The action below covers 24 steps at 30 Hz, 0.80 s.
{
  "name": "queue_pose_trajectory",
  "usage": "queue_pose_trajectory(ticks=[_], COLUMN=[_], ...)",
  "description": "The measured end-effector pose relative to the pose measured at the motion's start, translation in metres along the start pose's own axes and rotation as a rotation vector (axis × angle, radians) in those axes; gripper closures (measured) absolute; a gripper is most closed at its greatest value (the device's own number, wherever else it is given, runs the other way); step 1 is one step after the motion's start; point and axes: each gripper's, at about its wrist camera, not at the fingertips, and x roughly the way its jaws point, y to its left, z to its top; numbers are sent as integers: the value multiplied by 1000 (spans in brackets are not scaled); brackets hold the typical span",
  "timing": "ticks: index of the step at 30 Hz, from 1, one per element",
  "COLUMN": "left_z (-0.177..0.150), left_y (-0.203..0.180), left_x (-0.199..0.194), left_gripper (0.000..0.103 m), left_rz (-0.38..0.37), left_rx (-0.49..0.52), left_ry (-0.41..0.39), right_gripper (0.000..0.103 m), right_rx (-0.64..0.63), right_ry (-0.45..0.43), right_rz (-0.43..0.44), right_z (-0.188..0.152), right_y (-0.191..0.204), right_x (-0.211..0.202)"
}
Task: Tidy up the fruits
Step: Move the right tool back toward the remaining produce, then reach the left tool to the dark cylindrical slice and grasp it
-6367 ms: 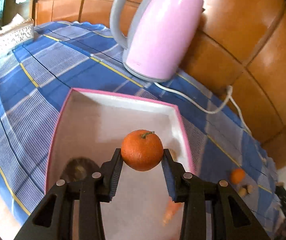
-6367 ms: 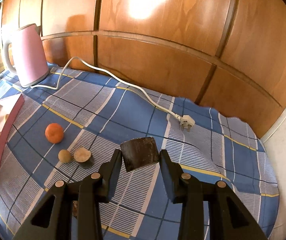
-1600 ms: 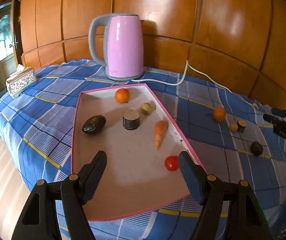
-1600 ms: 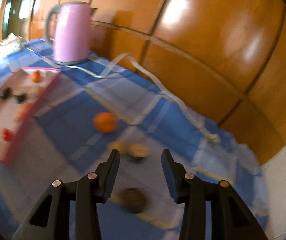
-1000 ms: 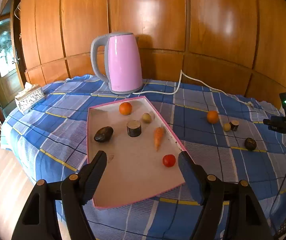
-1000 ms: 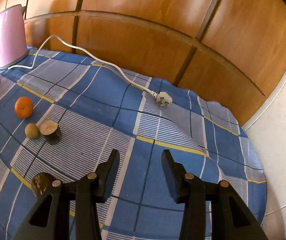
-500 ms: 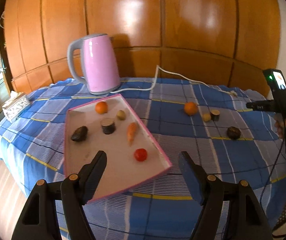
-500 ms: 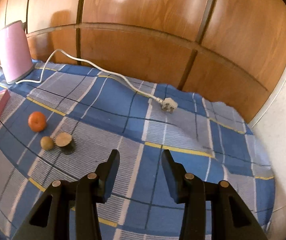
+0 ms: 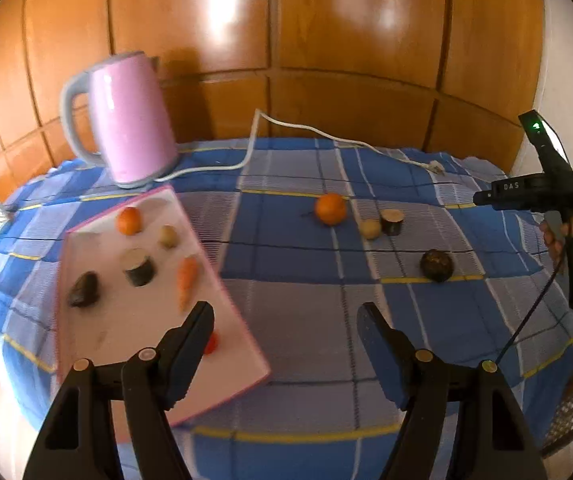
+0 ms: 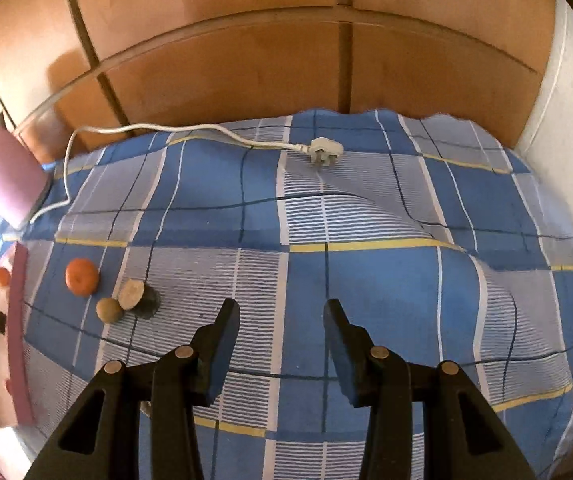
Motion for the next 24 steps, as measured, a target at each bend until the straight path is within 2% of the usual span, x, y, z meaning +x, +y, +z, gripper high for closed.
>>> queue_pose_trajectory(ticks=[7,11,18,21,24], left_z=[29,44,75,88,99], left_y=[-14,-32,-87,-110,-125], left_x=[51,71,109,126,148], left_gripper=[29,31,38,37,37], left_rz=[-57,-98,-185,-181,-196], left_rx=[-53,-12,201,310,365], left_ry=[94,100,105,97,123], right_gripper=[59,59,59,59,59], right_rx=[-65,-83,-11,2,13], right_ry=[44,33,11,0,-4], right_rz=[15,7,35,41,52], right_z=[-2,-3,2,4,5], right_y=[12,17,7,5,4], right_x=[2,-1,-7,-10,-12])
